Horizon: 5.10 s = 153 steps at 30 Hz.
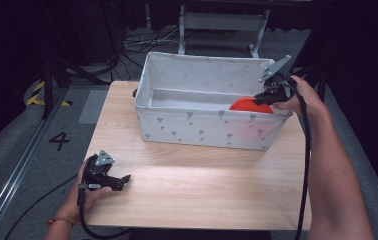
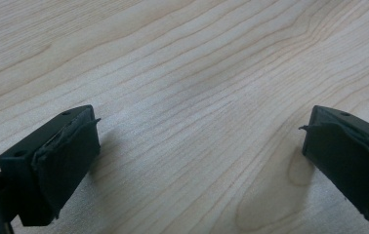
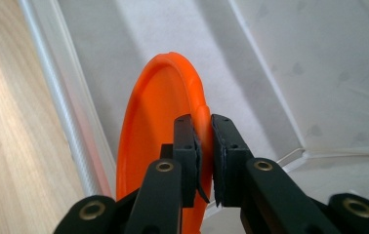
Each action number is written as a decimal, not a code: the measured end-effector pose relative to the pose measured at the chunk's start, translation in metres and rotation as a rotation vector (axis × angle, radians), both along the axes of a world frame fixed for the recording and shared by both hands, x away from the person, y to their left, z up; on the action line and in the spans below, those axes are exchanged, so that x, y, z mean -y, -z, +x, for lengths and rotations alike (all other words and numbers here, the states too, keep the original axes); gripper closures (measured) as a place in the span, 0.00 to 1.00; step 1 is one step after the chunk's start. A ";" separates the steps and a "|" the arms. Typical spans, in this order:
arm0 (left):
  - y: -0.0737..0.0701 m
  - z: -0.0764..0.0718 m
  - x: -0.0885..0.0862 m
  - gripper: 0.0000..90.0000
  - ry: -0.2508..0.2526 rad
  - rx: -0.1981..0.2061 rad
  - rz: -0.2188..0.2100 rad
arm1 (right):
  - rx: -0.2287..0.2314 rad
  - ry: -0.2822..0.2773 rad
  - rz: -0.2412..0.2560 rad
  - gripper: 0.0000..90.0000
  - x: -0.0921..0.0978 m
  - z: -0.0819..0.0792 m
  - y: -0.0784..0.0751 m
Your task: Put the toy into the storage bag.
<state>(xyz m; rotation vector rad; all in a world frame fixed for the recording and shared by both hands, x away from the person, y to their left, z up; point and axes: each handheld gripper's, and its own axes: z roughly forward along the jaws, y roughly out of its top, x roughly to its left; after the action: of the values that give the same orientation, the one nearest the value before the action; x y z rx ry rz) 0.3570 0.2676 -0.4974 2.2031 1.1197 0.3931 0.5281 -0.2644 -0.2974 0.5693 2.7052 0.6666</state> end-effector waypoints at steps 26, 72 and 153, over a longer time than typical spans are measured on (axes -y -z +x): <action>0.000 0.000 0.000 0.01 -0.002 0.000 -0.001 | -0.116 -0.010 -0.219 0.91 -0.020 0.015 0.023; 0.000 0.000 0.000 0.01 -0.002 -0.001 0.001 | 0.100 0.248 0.209 0.53 0.009 -0.016 0.010; 0.000 -0.001 -0.001 0.01 -0.004 0.000 0.002 | 0.342 0.336 0.139 0.18 0.049 -0.187 0.093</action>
<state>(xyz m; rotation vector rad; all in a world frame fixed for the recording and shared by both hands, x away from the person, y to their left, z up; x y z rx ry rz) 0.3555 0.2682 -0.4973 2.2026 1.1248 0.3960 0.3407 -0.3131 -0.3909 0.8359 2.1936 0.7804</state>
